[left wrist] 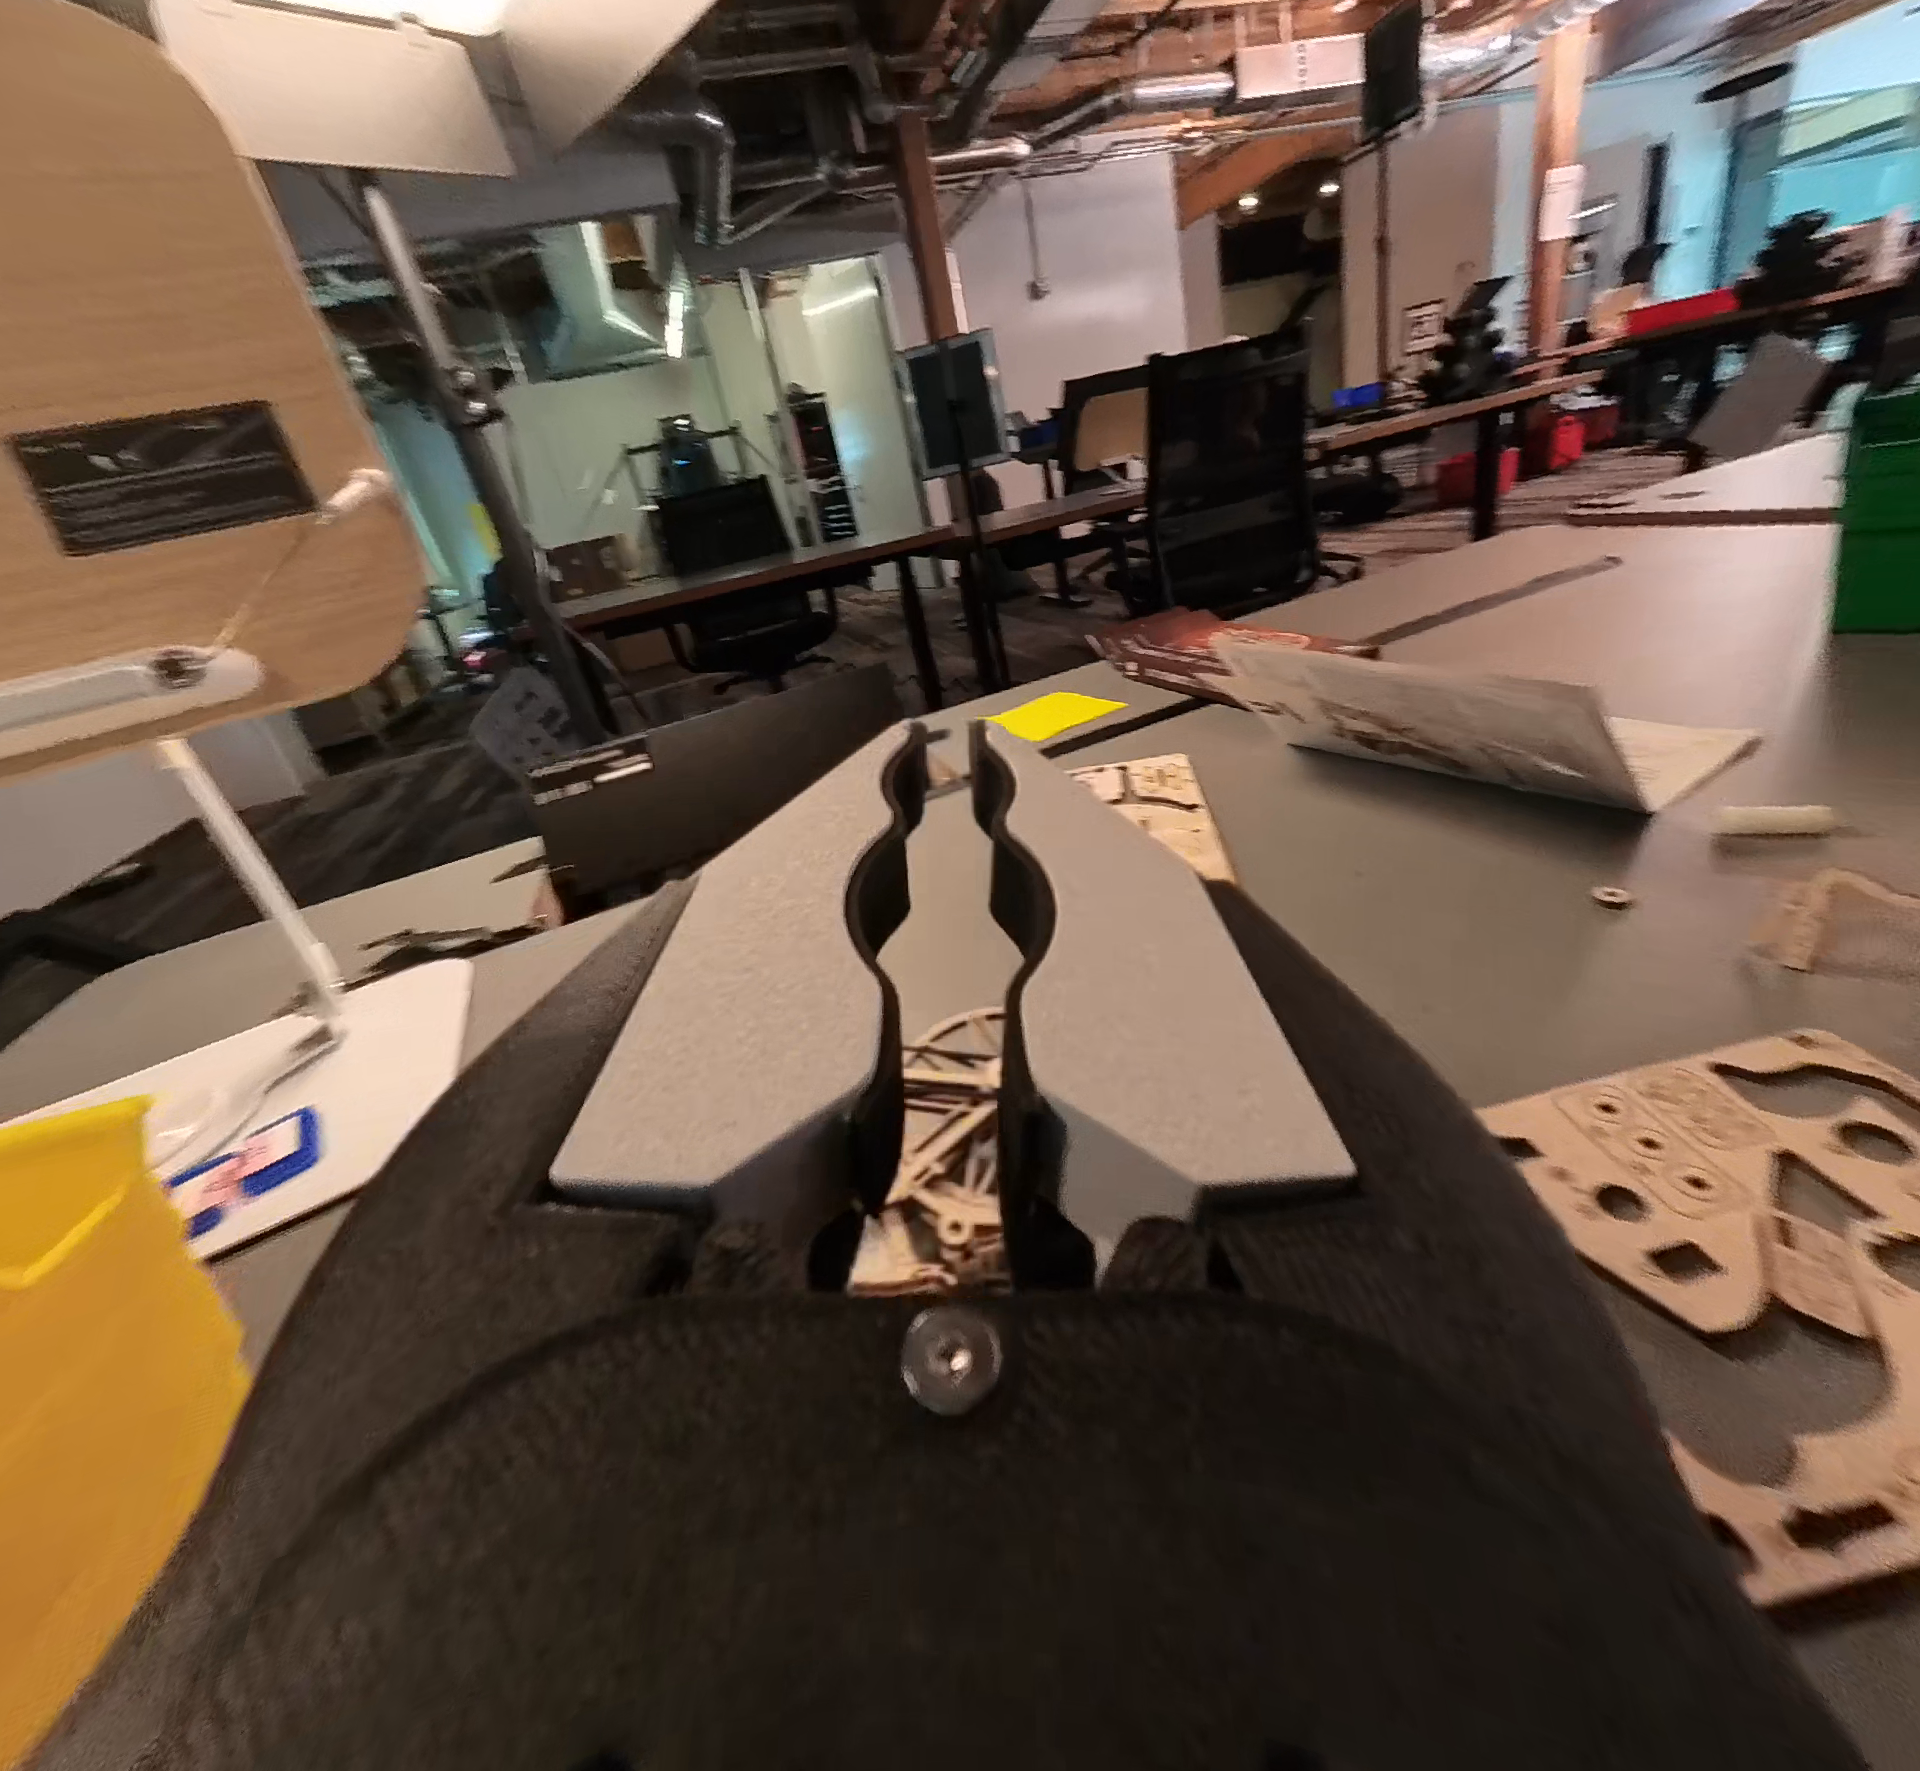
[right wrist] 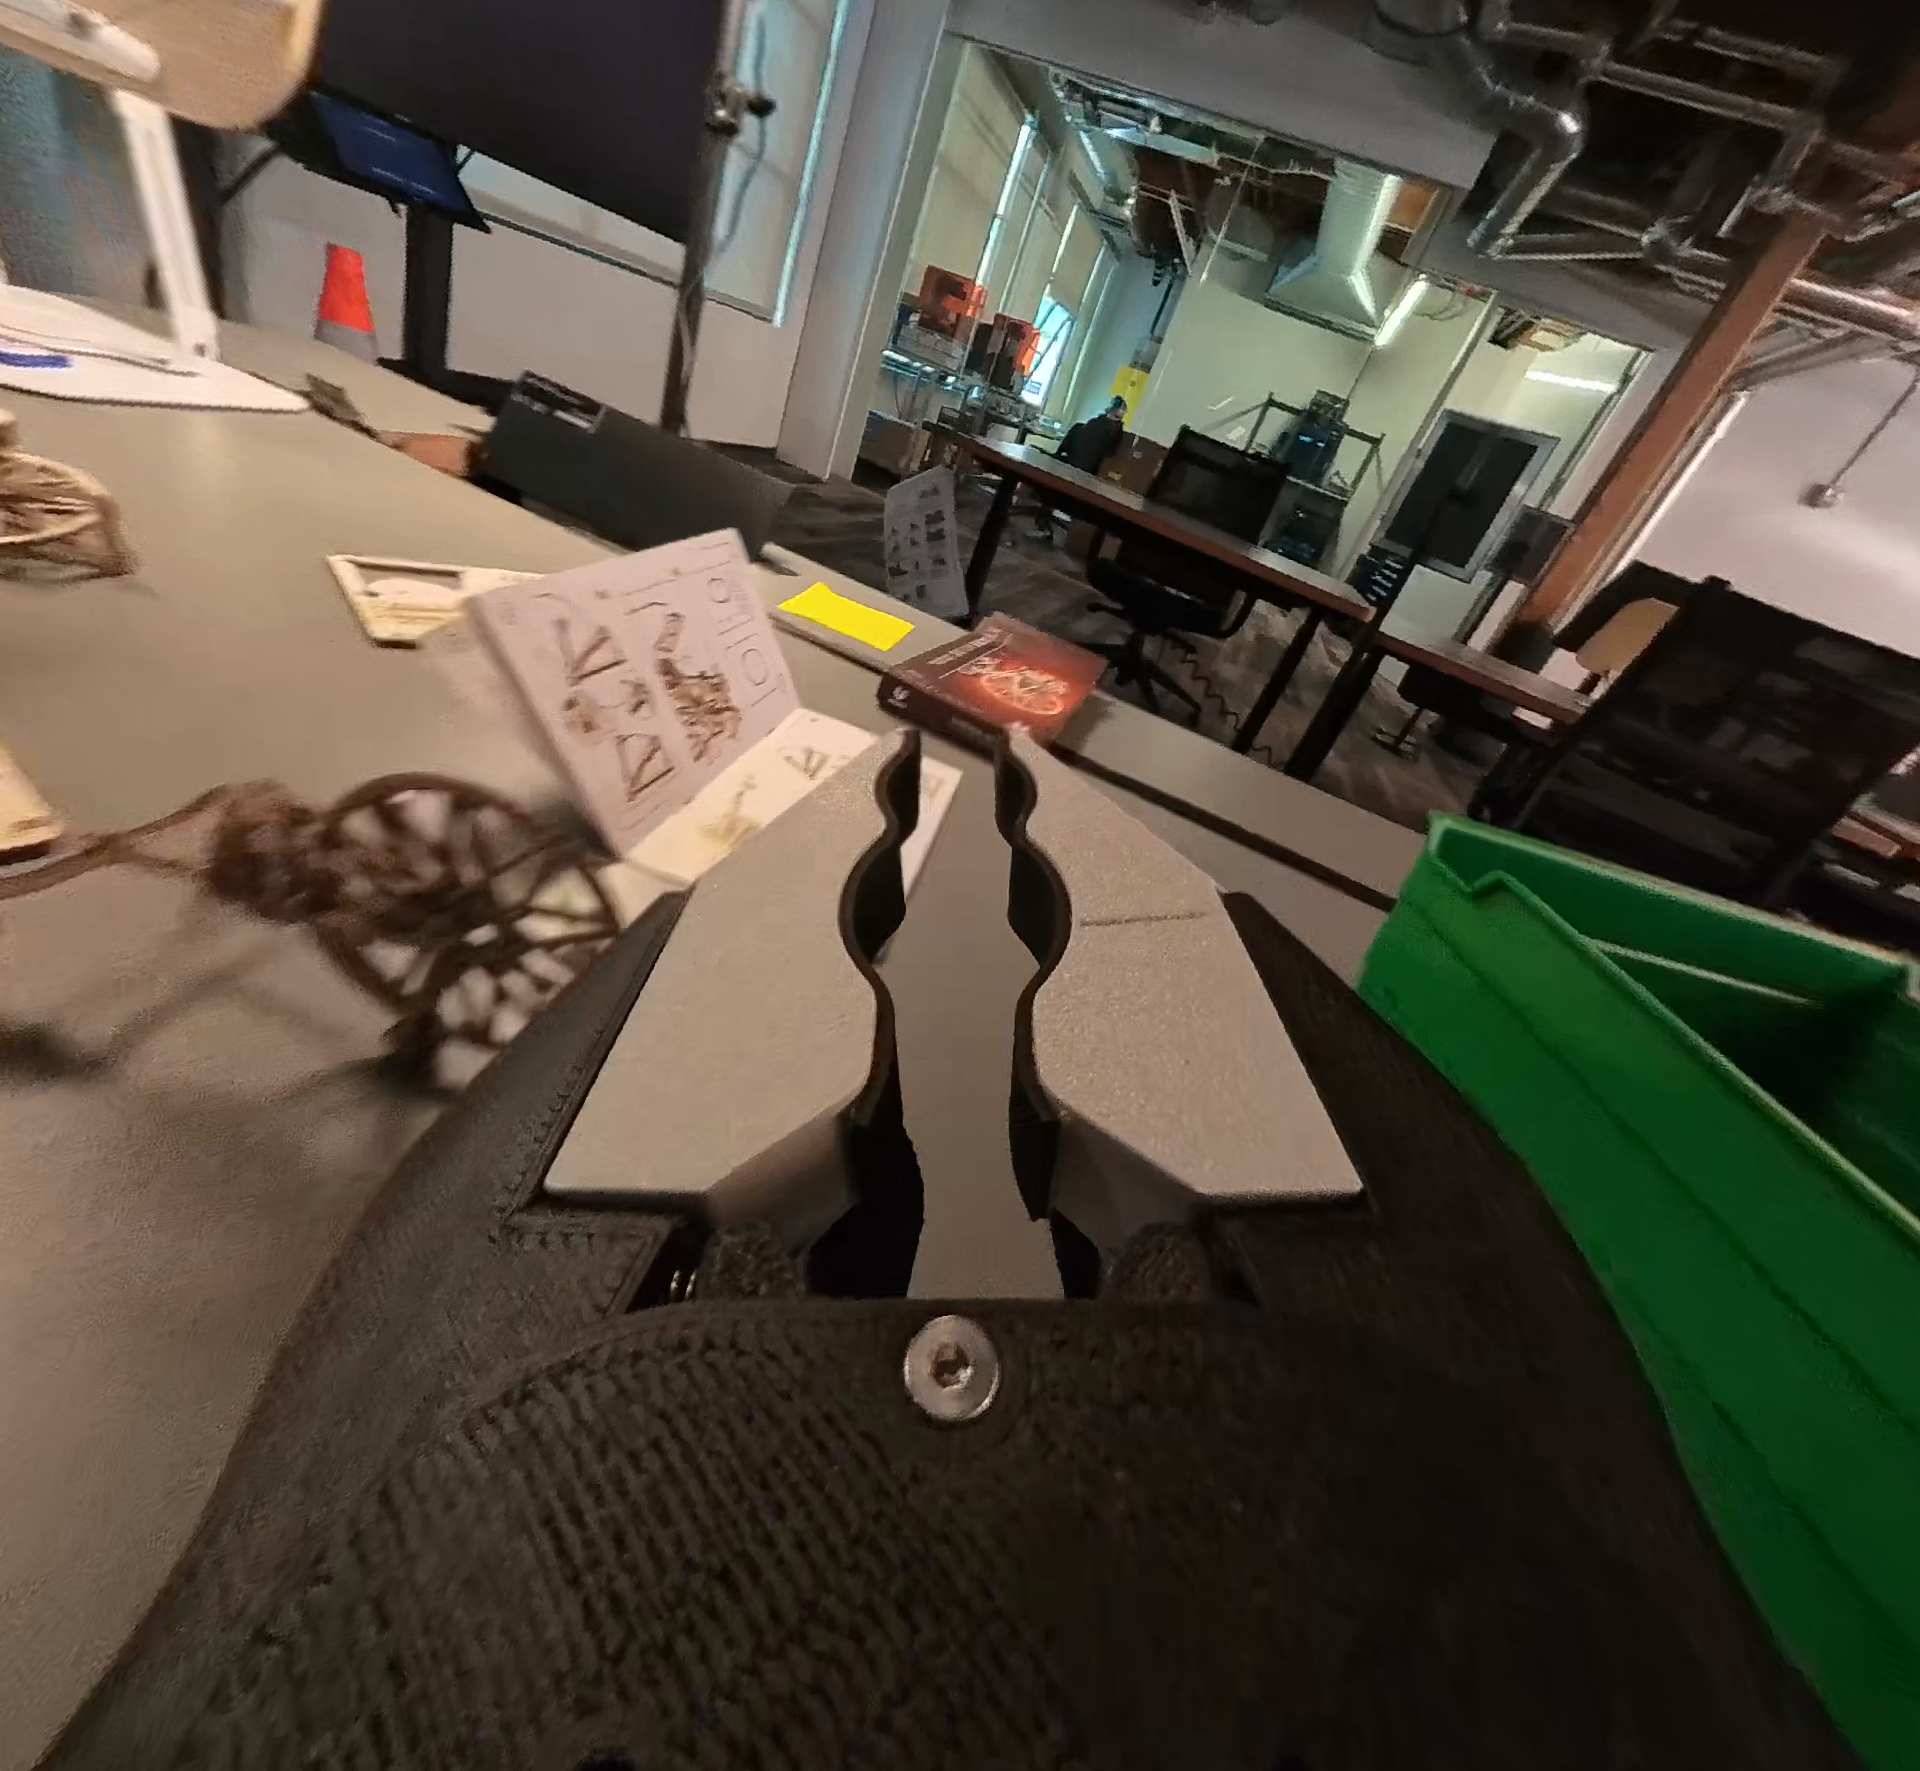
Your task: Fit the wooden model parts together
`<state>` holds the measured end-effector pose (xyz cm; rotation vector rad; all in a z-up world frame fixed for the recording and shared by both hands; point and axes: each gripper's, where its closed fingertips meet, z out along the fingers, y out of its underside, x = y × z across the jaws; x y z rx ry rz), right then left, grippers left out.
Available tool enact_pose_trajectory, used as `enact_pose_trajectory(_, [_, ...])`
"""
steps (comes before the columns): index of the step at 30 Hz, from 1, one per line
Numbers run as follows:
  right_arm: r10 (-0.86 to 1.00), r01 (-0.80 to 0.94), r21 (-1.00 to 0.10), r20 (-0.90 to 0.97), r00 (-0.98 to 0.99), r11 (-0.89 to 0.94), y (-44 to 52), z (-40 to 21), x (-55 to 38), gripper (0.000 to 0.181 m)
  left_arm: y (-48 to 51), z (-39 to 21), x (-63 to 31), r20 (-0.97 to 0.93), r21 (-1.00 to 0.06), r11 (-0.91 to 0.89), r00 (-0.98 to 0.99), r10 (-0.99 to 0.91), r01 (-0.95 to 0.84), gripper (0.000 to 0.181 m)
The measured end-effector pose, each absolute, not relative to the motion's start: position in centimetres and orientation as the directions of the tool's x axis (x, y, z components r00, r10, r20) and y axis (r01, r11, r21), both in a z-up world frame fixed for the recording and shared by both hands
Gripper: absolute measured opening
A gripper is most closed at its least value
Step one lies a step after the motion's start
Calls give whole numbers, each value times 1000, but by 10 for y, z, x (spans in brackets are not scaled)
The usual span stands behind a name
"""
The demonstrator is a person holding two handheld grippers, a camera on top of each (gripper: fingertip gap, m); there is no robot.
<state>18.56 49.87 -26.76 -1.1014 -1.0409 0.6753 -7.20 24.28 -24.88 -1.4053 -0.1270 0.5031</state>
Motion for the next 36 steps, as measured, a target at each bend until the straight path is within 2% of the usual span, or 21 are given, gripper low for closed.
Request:
enact_pose_trajectory(2, [902, 62, -949, 314, 296, 310, 468, -273, 192, 13, 248, -248, -61, -216, -961, 85, 908, 360, -262, 7])
enact_pose_trajectory(4, [963, 132, -956, 270, 30, 263, 412, -288, 187, 9, 253, -248, -52, -250, -955, 74, 911, 327, -289, 7])
enact_pose_trajectory(6, [964, 305, -928, 152, -218, 215, 357, -314, 185, 13, 256, -250, -45, -288, -945, 59, 905, 313, -322, 7])
enact_pose_trajectory(8, [946, 482, -866, -37, -321, 130, 315, -336, 184, 21, 259, -252, -40, -317, -937, 46, 899, 303, -346, 7])
enact_pose_trajectory(10, [944, 580, -811, -126, -305, 79, 291, -350, 179, 21, 262, -253, -37, -340, -930, 36, 893, 295, -366, 7])
enact_pose_trajectory(17, [987, 666, -746, -100, -124, 8, 293, -374, 153, 21, 262, -252, -30, -404, -904, 15, 867, 292, -427, 7])
enact_pose_trajectory(36, [995, 655, -753, 2, -99, 67, 301, -376, 141, 5, 265, -257, -29, -410, -904, -3, 867, 282, -427, 8])
